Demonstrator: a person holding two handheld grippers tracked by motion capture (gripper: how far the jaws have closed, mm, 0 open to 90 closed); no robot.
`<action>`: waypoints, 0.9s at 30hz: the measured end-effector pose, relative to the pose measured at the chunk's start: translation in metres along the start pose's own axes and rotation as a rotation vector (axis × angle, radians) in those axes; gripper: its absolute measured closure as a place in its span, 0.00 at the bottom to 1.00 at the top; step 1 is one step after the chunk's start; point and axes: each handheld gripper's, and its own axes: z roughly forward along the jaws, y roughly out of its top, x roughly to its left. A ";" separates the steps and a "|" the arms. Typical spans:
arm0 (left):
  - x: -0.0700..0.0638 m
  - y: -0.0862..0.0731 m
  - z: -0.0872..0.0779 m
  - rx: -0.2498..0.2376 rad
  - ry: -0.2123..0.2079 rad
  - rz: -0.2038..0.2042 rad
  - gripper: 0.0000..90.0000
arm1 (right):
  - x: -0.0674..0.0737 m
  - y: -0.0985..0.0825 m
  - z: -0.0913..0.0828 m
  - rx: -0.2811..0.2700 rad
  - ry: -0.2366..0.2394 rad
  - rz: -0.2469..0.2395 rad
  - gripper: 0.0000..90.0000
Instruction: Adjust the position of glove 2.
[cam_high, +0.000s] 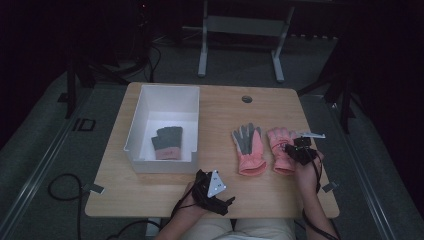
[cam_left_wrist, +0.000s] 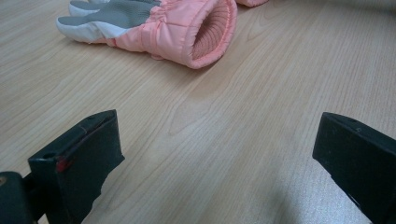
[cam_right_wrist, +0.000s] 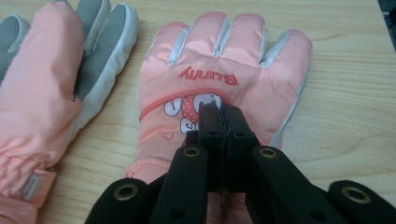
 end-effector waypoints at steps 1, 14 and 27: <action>0.000 0.000 0.000 0.002 -0.001 -0.001 0.01 | 0.000 -0.001 0.001 0.000 0.004 -0.005 0.97; 0.001 0.000 0.000 0.001 -0.002 0.003 0.01 | -0.025 0.009 -0.019 -0.013 0.132 -0.126 0.73; 0.000 0.001 -0.002 -0.013 -0.006 0.001 0.01 | -0.021 0.019 -0.011 0.020 0.163 -0.290 0.64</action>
